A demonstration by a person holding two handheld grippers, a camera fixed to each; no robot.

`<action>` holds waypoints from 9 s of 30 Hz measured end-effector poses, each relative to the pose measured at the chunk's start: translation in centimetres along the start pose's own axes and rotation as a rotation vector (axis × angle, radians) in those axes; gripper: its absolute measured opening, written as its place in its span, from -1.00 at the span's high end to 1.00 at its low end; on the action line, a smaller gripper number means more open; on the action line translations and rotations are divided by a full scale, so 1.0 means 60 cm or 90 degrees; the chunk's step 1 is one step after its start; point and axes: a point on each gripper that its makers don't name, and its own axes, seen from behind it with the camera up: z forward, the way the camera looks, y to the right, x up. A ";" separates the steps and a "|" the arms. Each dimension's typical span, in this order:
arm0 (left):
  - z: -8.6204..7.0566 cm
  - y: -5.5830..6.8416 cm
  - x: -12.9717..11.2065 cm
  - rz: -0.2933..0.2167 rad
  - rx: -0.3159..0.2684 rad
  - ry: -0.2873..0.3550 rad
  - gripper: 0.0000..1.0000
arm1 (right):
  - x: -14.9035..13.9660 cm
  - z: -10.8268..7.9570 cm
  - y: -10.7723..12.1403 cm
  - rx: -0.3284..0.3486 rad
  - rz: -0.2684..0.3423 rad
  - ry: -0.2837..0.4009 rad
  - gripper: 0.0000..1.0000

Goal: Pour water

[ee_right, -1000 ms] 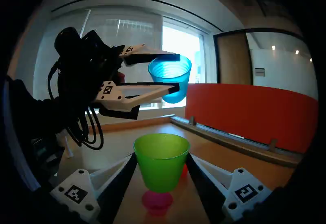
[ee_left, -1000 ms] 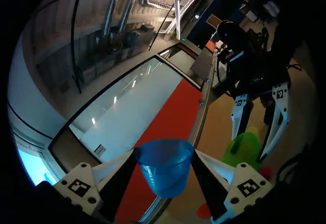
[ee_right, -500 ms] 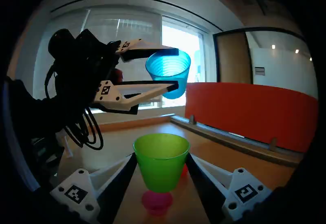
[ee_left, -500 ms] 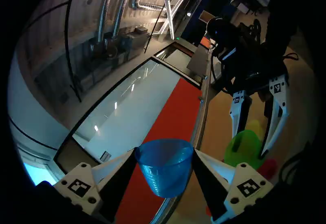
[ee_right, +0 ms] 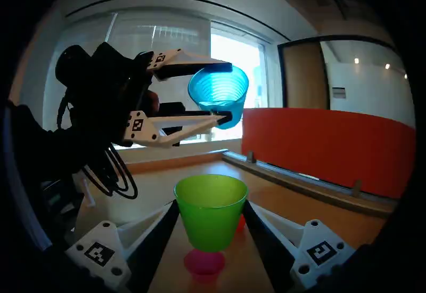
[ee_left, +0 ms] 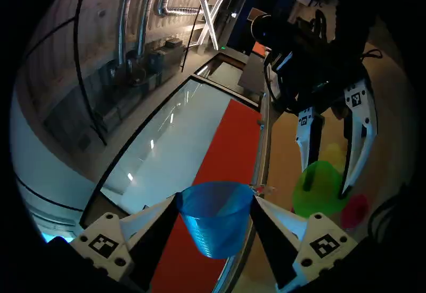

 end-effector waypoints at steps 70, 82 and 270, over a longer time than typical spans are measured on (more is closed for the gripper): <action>0.001 -0.014 0.028 0.144 0.024 0.008 -0.78 | 0.008 0.000 0.009 -0.005 -0.009 0.008 -0.78; 0.000 -0.016 0.036 0.173 0.027 0.010 -0.79 | 0.009 -0.001 0.010 -0.006 -0.013 0.010 -0.78; -0.021 -0.027 -0.098 -0.624 0.015 -0.090 -0.78 | 0.073 -0.037 0.038 -0.052 -0.024 0.052 -0.78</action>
